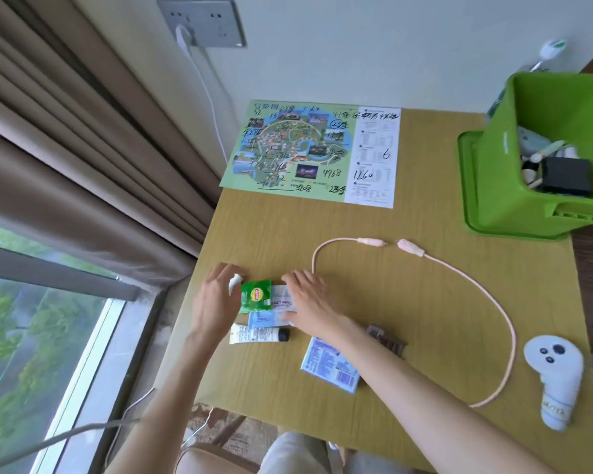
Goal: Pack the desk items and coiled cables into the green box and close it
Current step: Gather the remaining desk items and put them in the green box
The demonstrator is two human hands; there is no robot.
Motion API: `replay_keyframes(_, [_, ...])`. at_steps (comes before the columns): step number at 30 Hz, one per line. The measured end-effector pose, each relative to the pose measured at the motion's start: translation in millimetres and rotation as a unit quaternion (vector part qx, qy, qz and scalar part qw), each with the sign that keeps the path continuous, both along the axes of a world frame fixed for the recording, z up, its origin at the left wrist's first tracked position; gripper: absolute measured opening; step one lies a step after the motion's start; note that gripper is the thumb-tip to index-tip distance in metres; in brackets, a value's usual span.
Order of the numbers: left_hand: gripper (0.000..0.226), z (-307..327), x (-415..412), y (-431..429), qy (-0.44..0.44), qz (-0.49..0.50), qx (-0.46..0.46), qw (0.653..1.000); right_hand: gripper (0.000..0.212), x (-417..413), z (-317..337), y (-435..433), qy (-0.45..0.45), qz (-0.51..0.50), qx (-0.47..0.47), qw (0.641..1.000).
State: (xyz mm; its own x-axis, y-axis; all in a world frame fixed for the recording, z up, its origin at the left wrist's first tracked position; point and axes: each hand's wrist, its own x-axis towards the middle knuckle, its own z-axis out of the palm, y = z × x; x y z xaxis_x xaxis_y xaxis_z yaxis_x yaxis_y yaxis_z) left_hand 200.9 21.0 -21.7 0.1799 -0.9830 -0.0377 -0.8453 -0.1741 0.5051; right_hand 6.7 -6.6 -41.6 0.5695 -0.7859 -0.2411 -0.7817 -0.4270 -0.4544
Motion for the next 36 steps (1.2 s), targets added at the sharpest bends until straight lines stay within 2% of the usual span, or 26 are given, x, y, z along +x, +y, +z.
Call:
replay_keyframes(3, [0.025, -3.0, 14.4, -1.6, -0.022, -0.037, 0.022, 0.999, 0.071, 16.9, -8.2, 1.6, 0.048, 0.005, -0.003, 0.999])
replay_keyframes(7, [0.04, -14.7, 15.4, -5.7, -0.035, -0.176, 0.052, 0.982, 0.077, 27.6, -13.5, 3.4, 0.086, -0.007, -0.021, 0.996])
replay_keyframes(12, [0.065, -32.2, 15.1, -10.9, -0.123, -0.254, 0.096, 0.955, 0.071, 38.0, -11.0, -2.3, 0.114, -0.056, 0.008, 0.992])
replay_keyframes(16, [0.059, -37.1, 11.8, -14.8, -0.162, -0.277, 0.079, 0.944, 0.066, 32.5, -5.4, -10.1, 0.131, -0.11, 0.073, 0.982])
replay_keyframes(18, [0.052, -36.3, 9.2, -16.4, -0.173, -0.287, 0.065, 0.94, 0.054, 27.2, -1.9, -15.2, 0.127, -0.13, 0.098, 0.979])
replay_keyframes(21, [0.04, -29.9, 7.0, -17.6, -0.096, -0.252, 0.097, 0.958, 0.029, 17.6, 7.1, -25.2, 0.105, -0.176, 0.098, 0.974])
replay_keyframes(23, [0.039, -21.2, 9.1, -19.5, 0.0, -0.218, 0.148, 0.965, 0.026, 7.6, 15.0, -31.5, 0.081, -0.202, 0.093, 0.972])
replay_keyframes(25, [0.042, -14.0, 13.3, -21.2, 0.094, -0.224, 0.218, 0.945, 0.028, -4.6, 25.5, -35.3, 0.03, -0.228, 0.125, 0.965])
replay_keyframes(27, [0.046, -7.4, 14.5, -17.7, 0.133, -0.26, 0.287, 0.912, 0.03, -18.2, 37.1, -35.0, -0.032, -0.239, 0.184, 0.953])
replay_keyframes(29, [0.054, -6.3, 11.2, -8.5, 0.083, -0.293, 0.32, 0.897, 0.03, -29.7, 48.8, -28.1, -0.07, -0.23, 0.238, 0.941])
replay_keyframes(31, [0.059, -12.8, 5.5, 2.9, -0.004, -0.321, 0.306, 0.896, 0.026, -38.6, 55.4, -14.1, -0.068, -0.218, 0.277, 0.934])
replay_keyframes(36, [0.045, -30.6, -3.2, 15.9, -0.096, -0.335, 0.245, 0.905, 0.025, -48.8, 48.9, 33.6, -0.021, -0.191, 0.321, 0.927])
